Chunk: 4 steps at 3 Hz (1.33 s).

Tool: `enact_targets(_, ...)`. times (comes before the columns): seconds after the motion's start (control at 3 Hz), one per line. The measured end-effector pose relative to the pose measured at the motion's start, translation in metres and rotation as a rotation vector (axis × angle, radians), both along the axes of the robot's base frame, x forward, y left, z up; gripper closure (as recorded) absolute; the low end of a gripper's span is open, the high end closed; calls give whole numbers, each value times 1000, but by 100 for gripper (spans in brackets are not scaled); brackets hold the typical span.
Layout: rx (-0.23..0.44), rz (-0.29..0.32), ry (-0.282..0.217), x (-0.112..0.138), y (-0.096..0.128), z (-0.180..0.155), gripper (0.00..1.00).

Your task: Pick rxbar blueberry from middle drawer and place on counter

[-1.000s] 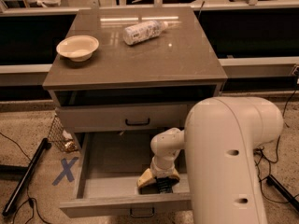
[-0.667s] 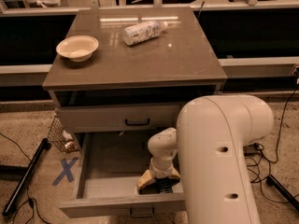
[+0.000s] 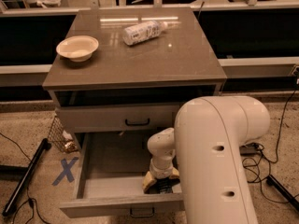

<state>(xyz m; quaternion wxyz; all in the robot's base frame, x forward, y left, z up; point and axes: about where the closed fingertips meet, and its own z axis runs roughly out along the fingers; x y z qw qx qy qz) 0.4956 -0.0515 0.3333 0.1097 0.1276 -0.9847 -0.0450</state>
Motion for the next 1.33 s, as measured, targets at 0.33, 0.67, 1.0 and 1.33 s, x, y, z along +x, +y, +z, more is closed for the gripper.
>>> enact_targets(0.33,0,0,0,0,0,7,62)
enact_targets(0.67,0,0,0,0,0,16,84)
enact_targets(1.0,0,0,0,0,0,21,100)
enact_targets(1.33,90,-29,-76,2,-6,34,100)
